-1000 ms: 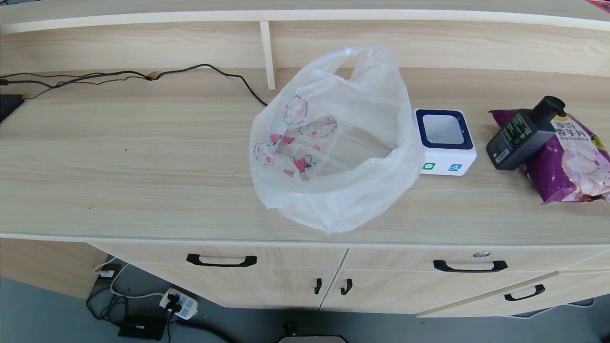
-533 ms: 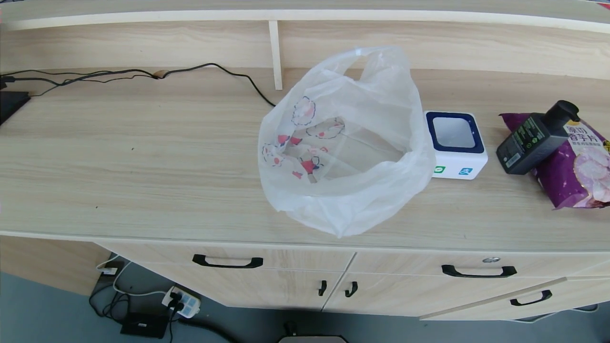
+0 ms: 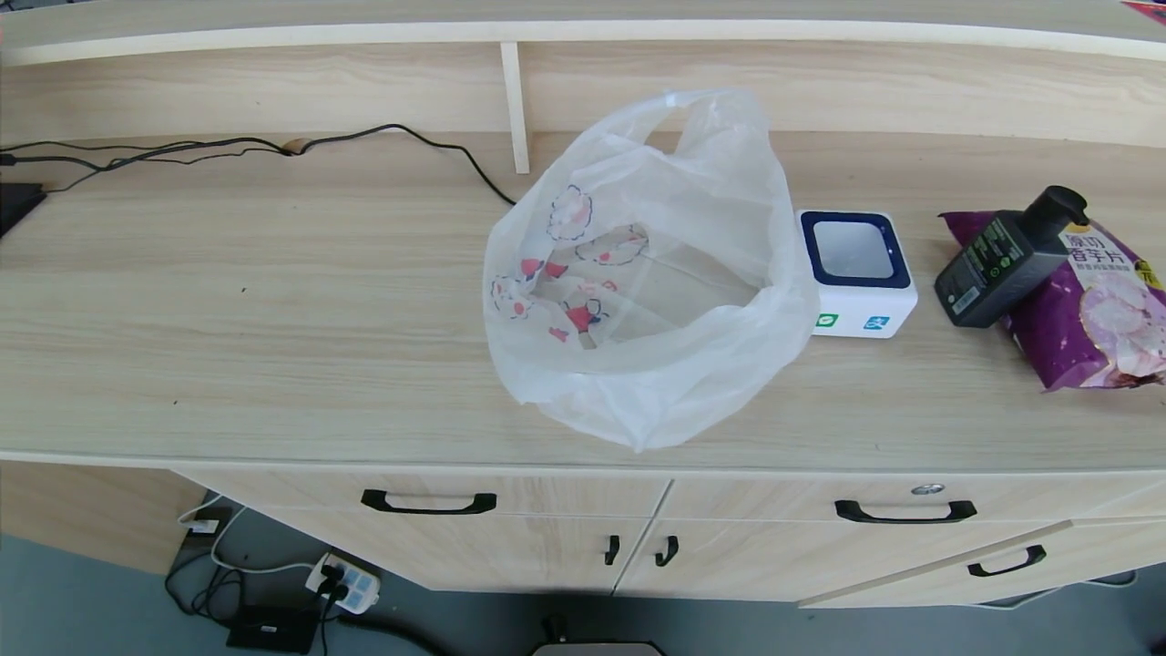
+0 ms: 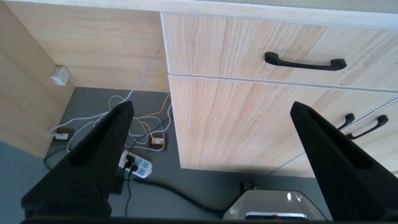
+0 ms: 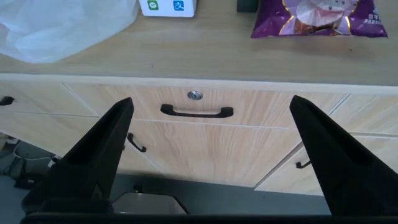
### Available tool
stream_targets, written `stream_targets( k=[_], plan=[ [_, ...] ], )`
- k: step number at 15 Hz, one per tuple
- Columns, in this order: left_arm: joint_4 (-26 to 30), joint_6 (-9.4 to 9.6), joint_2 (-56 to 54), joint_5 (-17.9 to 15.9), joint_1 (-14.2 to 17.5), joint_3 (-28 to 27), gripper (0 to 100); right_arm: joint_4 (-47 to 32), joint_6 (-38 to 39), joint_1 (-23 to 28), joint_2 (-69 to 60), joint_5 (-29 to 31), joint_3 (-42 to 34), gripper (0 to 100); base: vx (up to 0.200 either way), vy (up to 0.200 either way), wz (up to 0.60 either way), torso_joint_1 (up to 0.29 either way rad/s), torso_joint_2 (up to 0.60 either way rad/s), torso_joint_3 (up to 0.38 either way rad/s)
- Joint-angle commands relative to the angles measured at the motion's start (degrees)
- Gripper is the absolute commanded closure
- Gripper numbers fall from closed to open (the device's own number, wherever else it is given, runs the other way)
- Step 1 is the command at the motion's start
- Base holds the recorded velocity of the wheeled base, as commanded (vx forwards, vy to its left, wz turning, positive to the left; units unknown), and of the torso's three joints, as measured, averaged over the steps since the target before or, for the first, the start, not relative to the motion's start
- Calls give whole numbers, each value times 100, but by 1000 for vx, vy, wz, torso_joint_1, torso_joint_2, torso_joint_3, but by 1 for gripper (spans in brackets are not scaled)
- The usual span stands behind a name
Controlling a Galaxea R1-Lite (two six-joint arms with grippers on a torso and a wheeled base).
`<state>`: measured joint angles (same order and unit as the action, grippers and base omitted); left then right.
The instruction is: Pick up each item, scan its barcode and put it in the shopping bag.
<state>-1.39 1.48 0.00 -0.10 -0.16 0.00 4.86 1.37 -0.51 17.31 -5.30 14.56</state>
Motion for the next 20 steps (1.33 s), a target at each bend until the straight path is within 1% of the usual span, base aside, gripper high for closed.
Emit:
stream_targets(
  k=[1,2,3,4,7,9,10,12,13,14,15,16,17,18,20],
  plan=[
    [-2,2,9,1,-2,0,0,1948,241,-256,2962,-59,1067,0,0,0,0,0,0,0],
    [-2,2,9,1,7,0,0,2607,250,-327,3375,-59,1041,0,0,0,0,0,0,0],
    [-2,19,9,1,-2,0,0,4128,197,-379,4316,-59,1032,0,0,0,0,0,0,0],
    [-2,11,9,1,-2,0,0,4655,127,-450,4694,-59,1032,0,0,0,0,0,0,0],
    [-10,19,9,1,-2,0,0,5376,145,-459,5432,-59,1278,0,0,0,0,0,0,0],
    [-10,-16,9,1,7,0,0,5859,154,-476,5731,-138,997,0,0,0,0,0,0,0],
    [-2,-7,9,1,7,0,0,5938,127,-441,5748,-366,935,0,0,0,0,0,0,0],
    [-10,-7,9,1,7,0,0,5956,48,-300,5880,-445,997,0,0,0,0,0,0,0],
    [-10,2,9,1,7,0,0,6105,30,-81,6153,-445,1164,0,0,0,0,0,0,0],
    [-19,11,9,1,7,0,0,6255,57,25,6346,-445,1269,0,0,0,0,0,0,0],
    [-19,11,9,1,7,0,0,6475,57,86,6627,-454,1559,0,0,0,0,0,0,0],
    [-19,11,9,1,7,0,0,6756,48,262,6996,-454,1919,0,0,0,0,0,0,0],
    [-19,11,9,1,-2,0,0,7011,57,297,7243,-454,2086,0,0,0,0,0,0,0],
    [-19,11,9,1,7,0,0,7204,48,332,7366,-454,2086,0,0,0,0,0,0,0],
    [-19,11,9,1,-2,0,0,7222,66,438,7287,-463,1937,0,0,0,0,0,0,0]
  ],
)
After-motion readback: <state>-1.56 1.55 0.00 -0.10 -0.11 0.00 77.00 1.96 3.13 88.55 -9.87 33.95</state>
